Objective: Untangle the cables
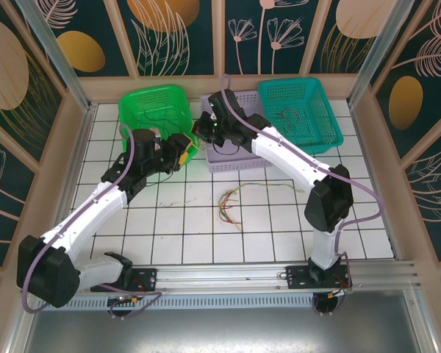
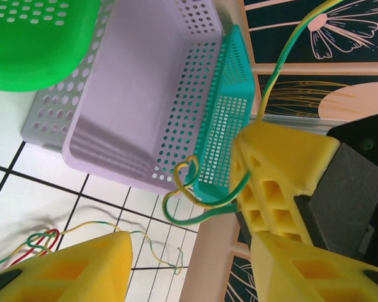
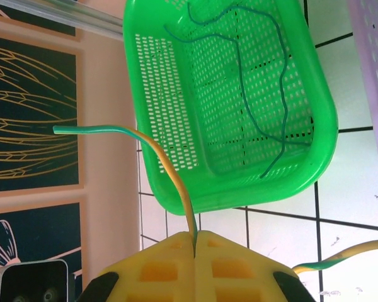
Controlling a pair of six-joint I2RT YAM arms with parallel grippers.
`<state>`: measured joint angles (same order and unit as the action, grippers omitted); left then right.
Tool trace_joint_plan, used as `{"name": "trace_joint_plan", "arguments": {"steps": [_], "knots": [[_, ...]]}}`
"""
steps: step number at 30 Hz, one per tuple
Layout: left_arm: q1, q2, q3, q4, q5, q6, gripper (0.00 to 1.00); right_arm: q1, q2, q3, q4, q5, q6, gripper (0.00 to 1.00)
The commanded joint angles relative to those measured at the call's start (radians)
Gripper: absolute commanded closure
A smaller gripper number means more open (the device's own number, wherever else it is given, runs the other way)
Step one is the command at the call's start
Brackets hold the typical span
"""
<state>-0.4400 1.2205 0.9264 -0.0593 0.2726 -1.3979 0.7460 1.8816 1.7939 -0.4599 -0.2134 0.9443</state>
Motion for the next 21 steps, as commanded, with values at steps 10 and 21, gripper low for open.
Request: {"name": "trace_joint_plan", "arguments": {"steps": [10,21], "knots": [[-0.007,0.042,0.029,0.04,-0.025,0.068,0.84,-0.014,-0.048,-0.102,0.107,-0.124,0.167,1.0],[-0.012,-0.156,-0.167,-0.071,-0.1,0.051,1.0,-0.189,-0.106,-0.147,0.301,-0.051,0.146,1.0]]}}
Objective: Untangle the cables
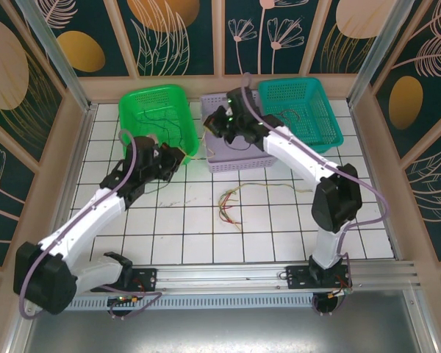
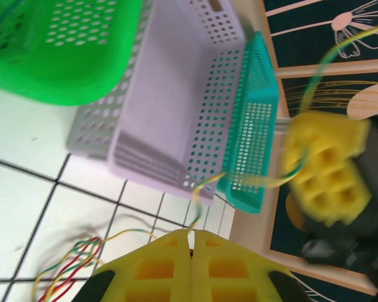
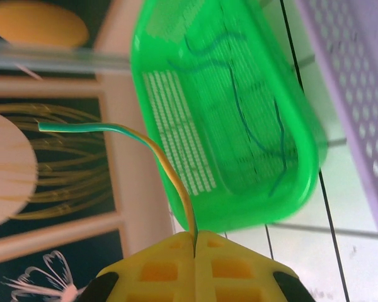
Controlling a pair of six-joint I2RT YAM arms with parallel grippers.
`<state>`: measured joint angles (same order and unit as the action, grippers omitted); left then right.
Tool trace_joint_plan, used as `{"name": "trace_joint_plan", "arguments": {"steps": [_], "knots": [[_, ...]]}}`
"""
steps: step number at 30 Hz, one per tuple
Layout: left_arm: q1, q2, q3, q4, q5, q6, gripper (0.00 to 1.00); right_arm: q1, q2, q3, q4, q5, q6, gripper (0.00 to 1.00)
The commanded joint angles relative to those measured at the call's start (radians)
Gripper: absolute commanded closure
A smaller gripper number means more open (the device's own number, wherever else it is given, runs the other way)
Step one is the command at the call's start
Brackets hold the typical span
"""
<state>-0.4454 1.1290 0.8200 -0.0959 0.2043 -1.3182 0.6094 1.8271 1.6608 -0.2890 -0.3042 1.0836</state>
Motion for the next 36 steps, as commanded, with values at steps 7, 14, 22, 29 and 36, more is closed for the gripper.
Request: {"name": "trace_joint_plan", "arguments": {"steps": [7,14,22,29,36], "knots": [[-0.01,-0.171,-0.14,-0.069,-0.084,-0.071,1.0,-0.15,-0.001,0.075,0.164,0.068,0.054,1.0],[-0.012,-0.188,-0.156,-0.069,-0.083,-0.072,1.0,-0.206,0.005,-0.012,0.271,0.082,0.27,1.0],[-0.067,-0.127,-0.148,0.011,-0.048,-0.073,1.0,-0.219,-0.014,-0.126,0.485,0.114,0.496,1.0],[-0.153,-0.034,-0.071,0.056,-0.045,-0.077,0.91,-0.249,-0.01,0.045,0.189,0.138,0.152,1.0],[-0.152,-0.003,0.137,-0.14,-0.144,0.027,0.46,-0.32,0.062,0.26,-0.103,0.084,-0.175,1.0]]}}
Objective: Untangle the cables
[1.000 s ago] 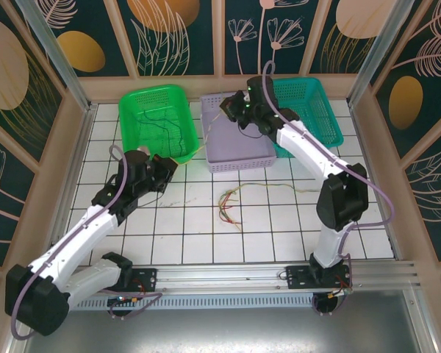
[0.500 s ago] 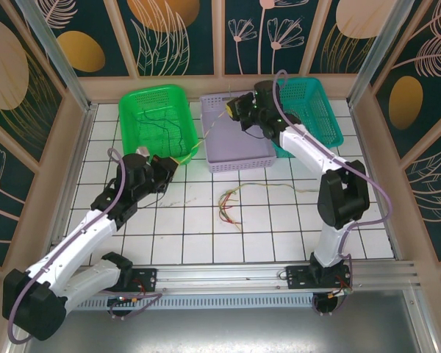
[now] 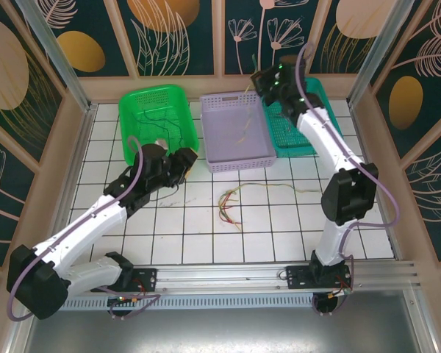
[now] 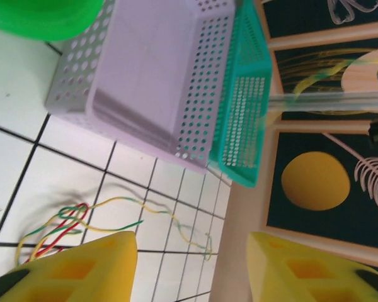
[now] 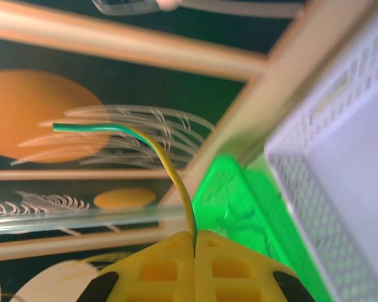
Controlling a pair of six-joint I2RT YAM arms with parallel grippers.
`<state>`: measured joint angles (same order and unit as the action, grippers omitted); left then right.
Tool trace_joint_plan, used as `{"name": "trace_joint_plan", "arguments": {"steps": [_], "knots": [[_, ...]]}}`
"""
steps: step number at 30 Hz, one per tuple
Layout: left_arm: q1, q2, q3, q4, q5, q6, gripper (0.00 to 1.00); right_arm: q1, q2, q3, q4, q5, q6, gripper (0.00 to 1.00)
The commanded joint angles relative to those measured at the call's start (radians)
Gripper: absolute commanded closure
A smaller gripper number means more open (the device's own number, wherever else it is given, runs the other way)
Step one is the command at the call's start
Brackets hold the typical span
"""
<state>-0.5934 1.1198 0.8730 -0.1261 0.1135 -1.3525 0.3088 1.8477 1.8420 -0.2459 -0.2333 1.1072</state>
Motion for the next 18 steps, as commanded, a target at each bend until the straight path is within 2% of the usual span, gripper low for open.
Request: {"name": "trace_joint_plan", "arguments": {"steps": [1,6,10,13,14,16,18], "knots": [[-0.003,0.008,0.094,-0.136,-0.07,0.068,0.45,-0.033,0.066,0.116,-0.196,0.008,-0.222,1.0],[-0.002,-0.002,0.13,-0.164,-0.093,0.073,0.44,-0.062,0.167,0.175,-0.237,-0.075,-0.23,1.0],[-0.004,-0.008,0.115,-0.173,-0.085,0.068,0.44,-0.04,0.277,0.285,-0.323,-0.092,-0.204,1.0],[-0.003,-0.022,0.106,-0.177,-0.087,0.067,0.45,-0.031,0.328,0.28,-0.318,-0.134,-0.149,1.0],[-0.004,-0.024,0.105,-0.179,-0.084,0.074,0.44,-0.027,0.342,0.287,-0.327,-0.137,-0.142,0.97],[-0.004,-0.02,0.106,-0.187,-0.069,0.095,0.44,-0.022,0.357,0.31,-0.353,-0.118,-0.154,0.71],[-0.005,-0.008,0.105,-0.197,-0.04,0.12,0.44,-0.019,0.337,0.315,-0.378,-0.081,-0.159,0.57]]}}
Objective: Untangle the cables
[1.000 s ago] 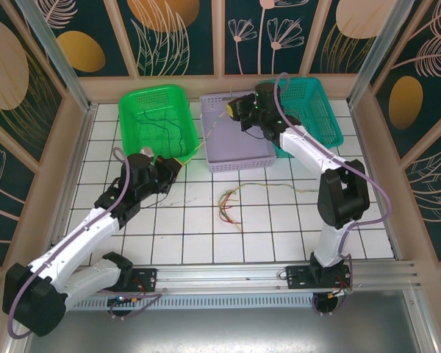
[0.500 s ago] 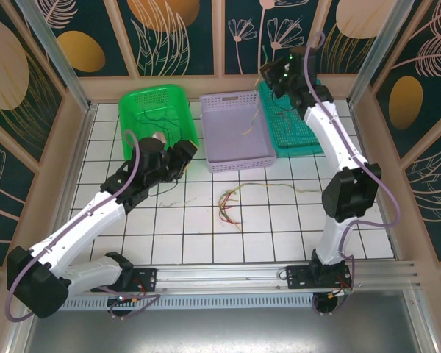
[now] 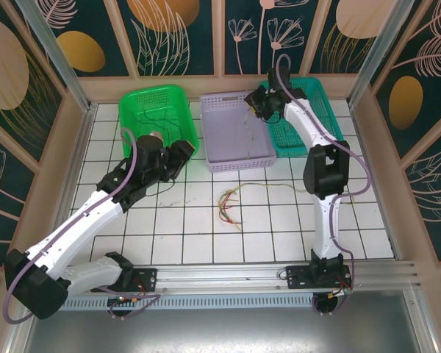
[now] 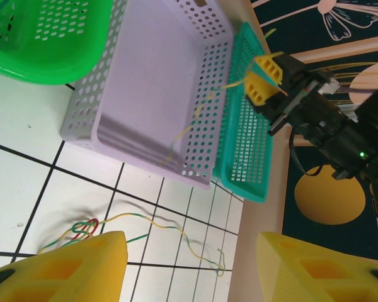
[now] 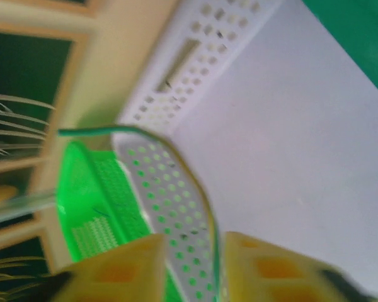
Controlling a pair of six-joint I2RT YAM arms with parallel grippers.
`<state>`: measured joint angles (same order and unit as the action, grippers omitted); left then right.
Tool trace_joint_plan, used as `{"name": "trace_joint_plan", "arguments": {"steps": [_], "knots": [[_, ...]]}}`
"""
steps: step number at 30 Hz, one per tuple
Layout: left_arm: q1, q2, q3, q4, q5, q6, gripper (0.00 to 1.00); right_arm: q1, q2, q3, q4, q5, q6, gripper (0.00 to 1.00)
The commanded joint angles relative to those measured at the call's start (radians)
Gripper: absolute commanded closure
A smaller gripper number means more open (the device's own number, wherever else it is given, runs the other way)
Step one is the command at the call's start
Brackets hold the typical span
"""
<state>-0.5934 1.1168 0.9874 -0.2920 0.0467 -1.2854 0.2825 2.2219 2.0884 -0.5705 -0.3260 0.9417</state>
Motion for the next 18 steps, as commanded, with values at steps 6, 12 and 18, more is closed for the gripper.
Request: {"name": "trace_joint_plan", "arguments": {"steps": [6,12,18], "knots": [[-0.007,0.044,-0.092,-0.034,0.127,0.182,0.44,0.009,-0.325,-0.172,-0.045,0.21,-0.008,0.48],[-0.052,0.144,-0.123,-0.016,0.207,0.317,0.44,0.009,-0.816,-0.817,0.026,0.283,0.261,0.48],[-0.143,0.283,-0.103,0.03,0.206,0.388,0.43,0.057,-1.048,-1.289,0.187,0.097,0.519,0.46]]}}
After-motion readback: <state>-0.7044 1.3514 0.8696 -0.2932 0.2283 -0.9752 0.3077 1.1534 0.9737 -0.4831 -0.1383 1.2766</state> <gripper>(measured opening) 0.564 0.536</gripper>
